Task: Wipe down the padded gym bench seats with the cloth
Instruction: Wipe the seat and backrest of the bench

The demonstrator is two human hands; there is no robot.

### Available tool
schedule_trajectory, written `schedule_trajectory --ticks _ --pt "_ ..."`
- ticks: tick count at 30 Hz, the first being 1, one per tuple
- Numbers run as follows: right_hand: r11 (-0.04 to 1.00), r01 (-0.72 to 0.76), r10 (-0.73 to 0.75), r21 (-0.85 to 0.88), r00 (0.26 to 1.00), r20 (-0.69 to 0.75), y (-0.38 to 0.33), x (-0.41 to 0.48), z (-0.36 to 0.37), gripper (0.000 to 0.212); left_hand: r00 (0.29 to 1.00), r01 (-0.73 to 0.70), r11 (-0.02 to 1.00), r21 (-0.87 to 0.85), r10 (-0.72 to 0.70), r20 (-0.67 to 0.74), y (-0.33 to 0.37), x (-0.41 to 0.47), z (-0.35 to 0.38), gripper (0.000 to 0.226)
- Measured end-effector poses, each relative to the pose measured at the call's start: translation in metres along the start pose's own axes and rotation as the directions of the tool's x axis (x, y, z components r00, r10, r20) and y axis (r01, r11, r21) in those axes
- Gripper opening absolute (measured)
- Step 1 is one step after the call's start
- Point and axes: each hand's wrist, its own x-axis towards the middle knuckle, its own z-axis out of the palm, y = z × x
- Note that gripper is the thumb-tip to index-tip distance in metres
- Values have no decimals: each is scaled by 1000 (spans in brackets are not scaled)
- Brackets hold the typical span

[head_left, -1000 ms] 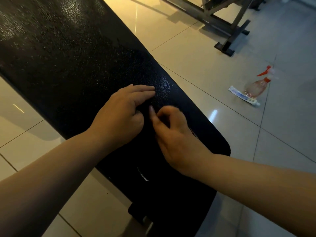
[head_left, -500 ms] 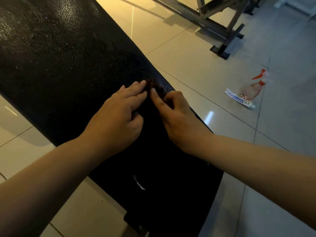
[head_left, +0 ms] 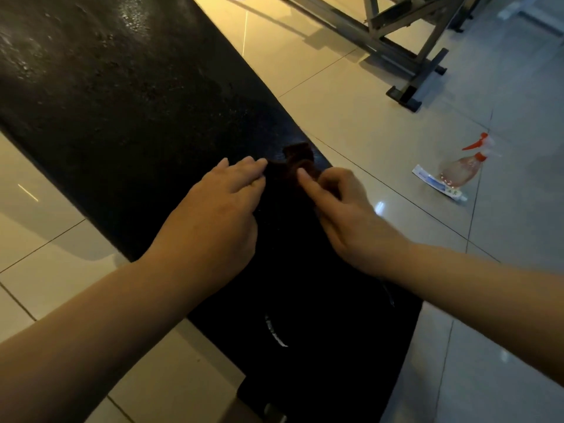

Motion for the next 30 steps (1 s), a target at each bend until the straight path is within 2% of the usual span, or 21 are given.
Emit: schedule_trajectory --ticks 2,4,6,7,9,12,14,16,18,20,22,24,26,27,28,30 --pt "996 -89 89 -10 996 -31 8 13 -5 55 999 5 999 53 -3 -37 -5 -8 -3 50" --pt "959 -257 267 116 960 -83 -3 34 -1 50 996 35 996 82 -28 -84 -8 -13 -5 49" --pt "924 -296 318 242 946 -55 -24 50 8 46 993 79 984 159 -64 -101 -10 -17 -9 52" --pt "931 -275 289 241 957 -26 -37 54 12 47 991 107 972 208 -87 -102 -11 -19 -11 56" --pt "983 -123 122 135 992 17 -58 50 13 54 984 165 953 253 -141 -111 -15 -23 -14 63" --pt "990 120 -110 -70 985 133 -58 33 6 57 978 143 976 165 -114 -177 -29 -25 -18 67" --pt "962 212 -176 -171 963 204 -38 24 -5 58 967 128 989 76 -107 -231 -34 -28 -20 65" --pt "976 103 -76 -192 987 143 -23 36 -9 59 954 131 991 16 -122 -273 -35 -29 -23 60" --pt "986 -126 125 -105 992 -20 -29 60 -1 57 960 120 992 37 -106 -260 -32 -28 -21 57" --pt "983 -185 185 9 980 -69 -47 80 12 55 957 138 987 84 -111 -269 -32 -25 -18 56" --pt "995 -78 78 59 997 15 -67 80 18 54 948 181 977 115 -142 -284 -30 -25 -15 54" --pt "983 185 -184 -3 979 92 -65 66 10 52 939 202 972 123 -156 -305 -29 -24 -14 52" --pt "885 457 -439 -83 881 177 -38 57 -3 46 936 207 965 162 -148 -319 -29 -24 -11 50" --pt "841 531 -505 -102 839 203 -19 59 -9 44 933 220 958 183 -152 -326 -28 -24 -9 50" --pt "833 544 -519 -104 832 196 -3 66 -11 43 927 237 951 198 -160 -338 -28 -24 -8 49" --pt "902 427 -420 -58 902 99 7 84 -5 45 918 258 945 201 -175 -357 -27 -22 -9 48"
